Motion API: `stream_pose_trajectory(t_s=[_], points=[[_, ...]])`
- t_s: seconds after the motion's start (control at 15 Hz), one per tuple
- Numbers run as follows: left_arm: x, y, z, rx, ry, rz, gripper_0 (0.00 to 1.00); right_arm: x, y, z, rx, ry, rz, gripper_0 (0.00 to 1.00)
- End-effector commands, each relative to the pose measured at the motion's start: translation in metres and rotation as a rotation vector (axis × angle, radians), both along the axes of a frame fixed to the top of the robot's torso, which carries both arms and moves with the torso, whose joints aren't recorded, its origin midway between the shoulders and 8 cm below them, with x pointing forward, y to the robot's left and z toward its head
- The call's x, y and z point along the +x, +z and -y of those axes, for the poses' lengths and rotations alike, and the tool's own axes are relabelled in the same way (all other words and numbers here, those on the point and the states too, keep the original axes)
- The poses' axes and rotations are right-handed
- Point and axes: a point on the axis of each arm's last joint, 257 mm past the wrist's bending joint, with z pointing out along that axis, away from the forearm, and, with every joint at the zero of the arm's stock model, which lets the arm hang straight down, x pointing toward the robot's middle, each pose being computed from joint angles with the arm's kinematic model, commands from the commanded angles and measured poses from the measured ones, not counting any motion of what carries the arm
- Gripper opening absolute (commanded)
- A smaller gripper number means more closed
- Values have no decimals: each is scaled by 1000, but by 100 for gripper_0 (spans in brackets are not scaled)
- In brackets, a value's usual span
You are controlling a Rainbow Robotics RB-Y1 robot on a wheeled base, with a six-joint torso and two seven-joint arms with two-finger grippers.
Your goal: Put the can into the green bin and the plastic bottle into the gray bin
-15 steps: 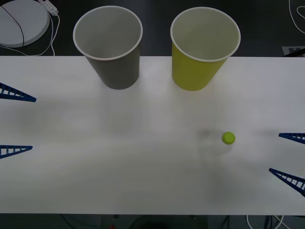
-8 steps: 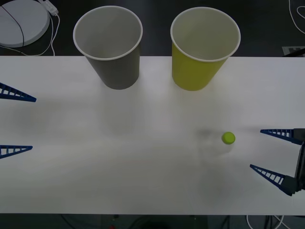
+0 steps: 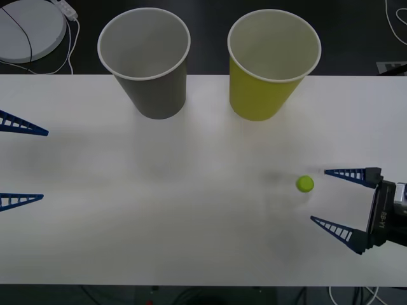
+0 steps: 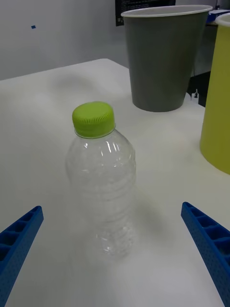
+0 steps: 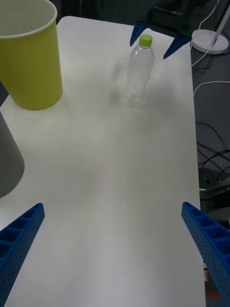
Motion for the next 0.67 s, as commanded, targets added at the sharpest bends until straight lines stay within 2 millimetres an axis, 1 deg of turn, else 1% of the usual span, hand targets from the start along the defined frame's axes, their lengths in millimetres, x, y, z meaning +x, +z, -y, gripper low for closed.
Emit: stream_pose_trajectory(t_s=[0.07, 0.4, 0.67], points=[[0, 0, 0, 0, 0, 0, 100, 7, -5, -9, -5, -5, 8, 100], [0, 0, 0, 0, 0, 0, 100, 16, -12, -38, 7, 20, 10, 100], [0, 0, 0, 0, 0, 0, 100, 20, -14, -57, 18, 38, 13, 100]])
